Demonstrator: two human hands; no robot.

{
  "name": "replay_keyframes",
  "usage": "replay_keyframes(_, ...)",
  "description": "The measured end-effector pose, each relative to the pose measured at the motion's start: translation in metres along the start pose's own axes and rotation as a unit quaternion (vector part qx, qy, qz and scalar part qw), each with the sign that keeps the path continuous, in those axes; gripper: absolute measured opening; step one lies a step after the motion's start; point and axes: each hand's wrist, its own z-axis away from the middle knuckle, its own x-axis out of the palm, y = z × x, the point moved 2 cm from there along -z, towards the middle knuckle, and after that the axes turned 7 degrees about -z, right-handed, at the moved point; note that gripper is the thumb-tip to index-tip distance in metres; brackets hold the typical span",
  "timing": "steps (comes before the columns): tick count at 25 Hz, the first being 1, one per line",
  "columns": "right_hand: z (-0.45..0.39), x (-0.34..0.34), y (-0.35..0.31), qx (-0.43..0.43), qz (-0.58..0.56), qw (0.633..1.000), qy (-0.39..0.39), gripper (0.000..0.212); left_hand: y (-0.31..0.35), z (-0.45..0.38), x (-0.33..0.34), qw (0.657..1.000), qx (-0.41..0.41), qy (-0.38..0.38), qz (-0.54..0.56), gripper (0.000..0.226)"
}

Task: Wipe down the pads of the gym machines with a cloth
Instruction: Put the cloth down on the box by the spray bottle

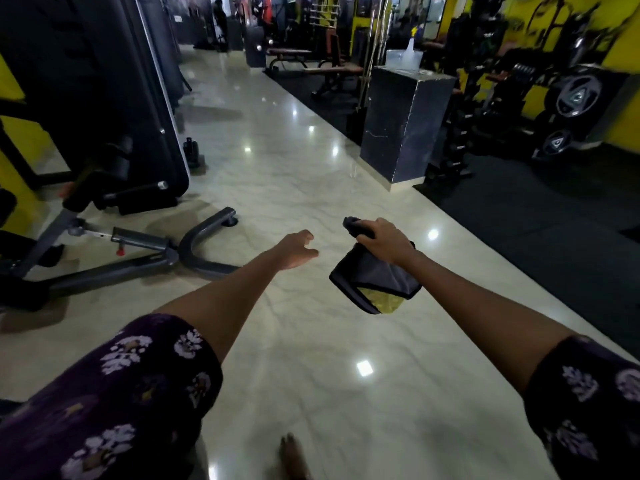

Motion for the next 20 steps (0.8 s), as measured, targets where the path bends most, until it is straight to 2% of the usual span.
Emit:
replay_keyframes(10,-0.26,-0.058,0.041,-0.001,-0.004,0.998,0.065,0.043,0.027,-0.256,-0.086,0.999,0.039,0.014,0.009,0.049)
replay_keyframes(15,-0.373,-0.062,0.08,0.022,0.002,0.998,0.06,0.044,0.035,-0.379,-0.1,0.992,0.091,-0.038,-0.078,0.052)
replay_keyframes(20,-0.503,-0.084,0.134,-0.001,0.011,0.997,0.075,0.043,0.046,-0.522,-0.119,0.991,0.101,-0.01,-0.087,0.051)
